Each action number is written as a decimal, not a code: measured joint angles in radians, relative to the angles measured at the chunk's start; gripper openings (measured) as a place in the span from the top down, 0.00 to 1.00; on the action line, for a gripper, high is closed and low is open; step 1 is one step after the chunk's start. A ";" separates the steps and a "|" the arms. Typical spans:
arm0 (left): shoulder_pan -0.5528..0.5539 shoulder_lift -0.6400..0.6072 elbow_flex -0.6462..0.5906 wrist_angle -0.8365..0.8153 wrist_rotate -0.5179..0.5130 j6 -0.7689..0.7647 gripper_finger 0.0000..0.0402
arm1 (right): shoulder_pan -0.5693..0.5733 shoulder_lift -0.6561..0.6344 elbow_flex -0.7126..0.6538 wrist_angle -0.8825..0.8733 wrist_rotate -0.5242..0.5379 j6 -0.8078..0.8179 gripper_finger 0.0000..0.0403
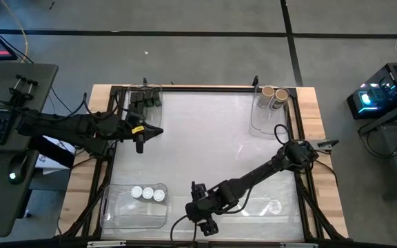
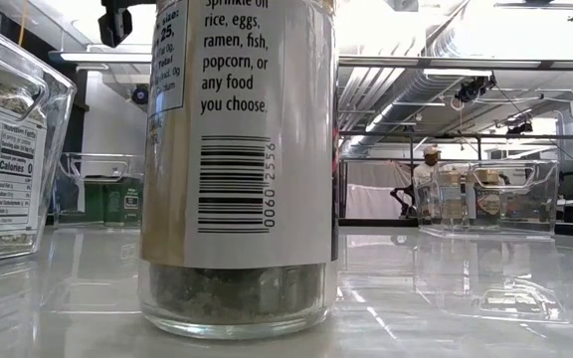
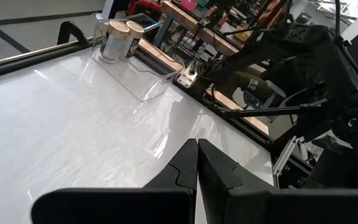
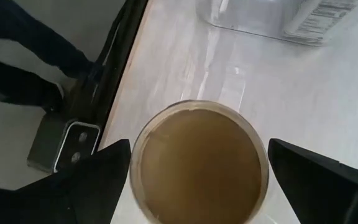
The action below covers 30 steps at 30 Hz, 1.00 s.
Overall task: Sort spices by type
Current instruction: Put the golden seasoning bottle into the top right transparent bin
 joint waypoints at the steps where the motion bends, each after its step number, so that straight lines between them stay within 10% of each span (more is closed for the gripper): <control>1: 0.000 0.000 0.000 0.000 0.000 0.000 1.00 | 0.000 0.006 0.000 0.002 0.000 0.009 0.07; 12: 0.000 0.000 0.000 0.002 -0.017 0.000 1.00 | -0.005 0.007 0.007 -0.025 0.051 0.098 0.32; 30: 0.000 0.000 0.000 0.004 -0.031 0.079 1.00 | -0.293 -0.256 0.065 -0.648 0.463 0.208 0.33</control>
